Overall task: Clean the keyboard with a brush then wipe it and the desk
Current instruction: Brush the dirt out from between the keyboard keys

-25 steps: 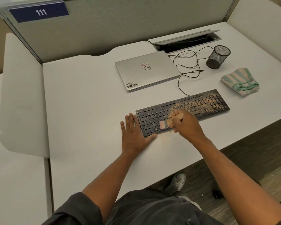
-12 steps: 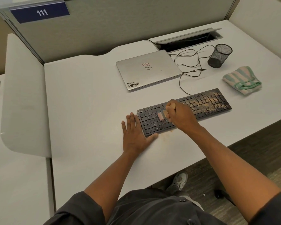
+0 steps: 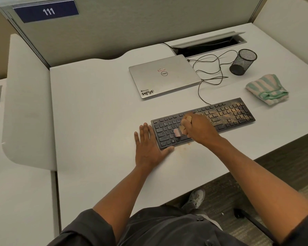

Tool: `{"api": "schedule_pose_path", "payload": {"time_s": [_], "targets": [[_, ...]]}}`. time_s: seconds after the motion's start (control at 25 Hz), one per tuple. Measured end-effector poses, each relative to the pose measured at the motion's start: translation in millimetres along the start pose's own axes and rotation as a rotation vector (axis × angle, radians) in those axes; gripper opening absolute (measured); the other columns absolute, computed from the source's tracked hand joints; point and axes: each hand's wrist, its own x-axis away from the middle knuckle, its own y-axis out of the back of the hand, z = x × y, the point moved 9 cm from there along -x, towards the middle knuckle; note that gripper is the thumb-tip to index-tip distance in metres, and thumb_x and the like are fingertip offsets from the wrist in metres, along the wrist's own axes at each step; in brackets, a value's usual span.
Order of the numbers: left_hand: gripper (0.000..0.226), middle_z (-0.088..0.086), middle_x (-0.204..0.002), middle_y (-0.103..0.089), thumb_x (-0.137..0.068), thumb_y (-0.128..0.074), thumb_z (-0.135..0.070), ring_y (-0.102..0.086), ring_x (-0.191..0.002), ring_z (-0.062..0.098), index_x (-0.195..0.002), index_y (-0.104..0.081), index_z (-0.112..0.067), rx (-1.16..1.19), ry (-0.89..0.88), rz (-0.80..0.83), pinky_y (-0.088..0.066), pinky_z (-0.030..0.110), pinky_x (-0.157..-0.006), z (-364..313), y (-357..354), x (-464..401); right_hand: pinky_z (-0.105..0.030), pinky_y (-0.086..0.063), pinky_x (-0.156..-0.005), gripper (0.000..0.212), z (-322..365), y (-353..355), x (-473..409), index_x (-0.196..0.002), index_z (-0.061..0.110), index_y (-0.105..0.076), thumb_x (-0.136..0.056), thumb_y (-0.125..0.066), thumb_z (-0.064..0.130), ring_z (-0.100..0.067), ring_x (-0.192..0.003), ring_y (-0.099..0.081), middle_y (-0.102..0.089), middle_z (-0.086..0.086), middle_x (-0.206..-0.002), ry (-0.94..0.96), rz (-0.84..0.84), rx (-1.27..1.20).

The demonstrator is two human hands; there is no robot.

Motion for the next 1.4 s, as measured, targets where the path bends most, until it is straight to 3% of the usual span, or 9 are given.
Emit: {"api": "schedule_pose_path", "payload": {"time_s": [0.08, 0.24, 0.32, 0.48, 0.6, 0.8, 1.0, 1.2, 1.4], "targets": [[0.129, 0.017, -0.169, 0.011, -0.077, -0.028, -0.095, 0.018, -0.155, 0.029, -0.16, 0.004, -0.002, -0.007, 0.002, 0.013, 0.013, 0.051, -0.124, 0, -1, 0, -0.047, -0.057, -0.071, 0.032, -1, -1, -4, -0.085, 0.007, -0.066, -0.099, -0.043, 0.024, -0.029, -0.069, -0.068, -0.071, -0.01, -0.073, -0.021, 0.018, 0.07], [0.129, 0.018, -0.169, 0.01, -0.077, -0.028, -0.095, 0.017, -0.155, 0.029, -0.16, 0.004, -0.002, -0.002, 0.002, 0.015, 0.013, 0.051, -0.124, 0, -1, 0, -0.043, -0.058, -0.069, 0.023, 8, 3, -3, -0.093, 0.018, -0.064, -0.1, -0.046, 0.029, -0.023, -0.071, -0.068, -0.071, -0.004, -0.078, 0.025, -0.041, -0.093], [0.13, 0.018, -0.169, 0.009, -0.076, -0.028, -0.096, 0.016, -0.155, 0.029, -0.16, 0.003, -0.002, 0.001, 0.002, 0.012, 0.012, 0.051, -0.124, 1, -1, 0, -0.044, -0.058, -0.072, 0.022, 12, -5, -3, -0.096, 0.017, -0.064, -0.1, -0.046, 0.029, -0.023, -0.073, -0.069, -0.072, -0.004, -0.08, 0.045, -0.003, -0.063], [0.13, 0.018, -0.169, 0.009, -0.076, -0.026, -0.097, 0.017, -0.155, 0.029, -0.16, 0.004, -0.002, -0.003, 0.001, 0.013, 0.012, 0.052, -0.124, 1, -1, 0, -0.047, -0.058, -0.072, 0.03, 8, -8, -12, -0.085, 0.01, -0.065, -0.098, -0.042, 0.025, -0.021, -0.064, -0.069, -0.072, -0.003, -0.067, -0.024, 0.062, -0.008], [0.131, 0.018, -0.169, 0.009, -0.075, -0.027, -0.097, 0.017, -0.155, 0.03, -0.16, 0.004, -0.002, -0.003, 0.001, 0.012, 0.011, 0.052, -0.125, 0, -1, 0, -0.045, -0.057, -0.072, 0.023, 16, -3, -12, -0.093, 0.019, -0.062, -0.098, -0.042, 0.03, -0.022, -0.074, -0.068, -0.072, -0.001, -0.078, 0.039, 0.004, -0.088], [0.132, 0.018, -0.169, 0.01, -0.074, -0.025, -0.098, 0.017, -0.155, 0.029, -0.16, 0.004, -0.002, -0.001, 0.004, 0.021, 0.01, 0.052, -0.125, 0, -1, 0, -0.042, -0.055, -0.08, 0.03, 23, -13, -21, -0.089, 0.017, -0.065, -0.098, -0.039, 0.029, -0.02, -0.077, -0.068, -0.073, 0.002, -0.073, 0.008, 0.088, 0.097], [0.13, 0.019, -0.169, 0.008, -0.076, -0.026, -0.097, 0.016, -0.155, 0.03, -0.16, 0.004, -0.002, -0.001, 0.004, 0.019, 0.011, 0.053, -0.124, -1, 0, 0, -0.039, -0.054, -0.078, 0.03, 29, -8, -24, -0.093, 0.021, -0.062, -0.099, -0.035, 0.034, -0.02, -0.079, -0.067, -0.073, 0.003, -0.077, 0.036, 0.035, 0.055], [0.129, 0.019, -0.169, 0.008, -0.077, -0.026, -0.096, 0.015, -0.155, 0.03, -0.16, 0.003, -0.001, -0.002, -0.005, 0.014, 0.011, 0.052, -0.124, 0, 0, 0, -0.039, -0.054, -0.078, 0.036, 28, -16, -21, -0.085, 0.017, -0.065, -0.098, -0.035, 0.032, -0.024, -0.079, -0.067, -0.071, -0.001, -0.075, -0.007, 0.09, 0.245], [0.129, 0.019, -0.168, 0.01, -0.076, -0.025, -0.096, 0.016, -0.155, 0.03, -0.16, 0.005, -0.003, -0.001, -0.001, 0.022, 0.01, 0.053, -0.125, -1, 0, 0, -0.04, -0.054, -0.077, 0.034, 27, -17, -15, -0.09, 0.022, -0.062, -0.097, -0.032, 0.037, -0.021, -0.078, -0.067, -0.072, 0.001, -0.076, 0.038, 0.058, 0.057]]}}
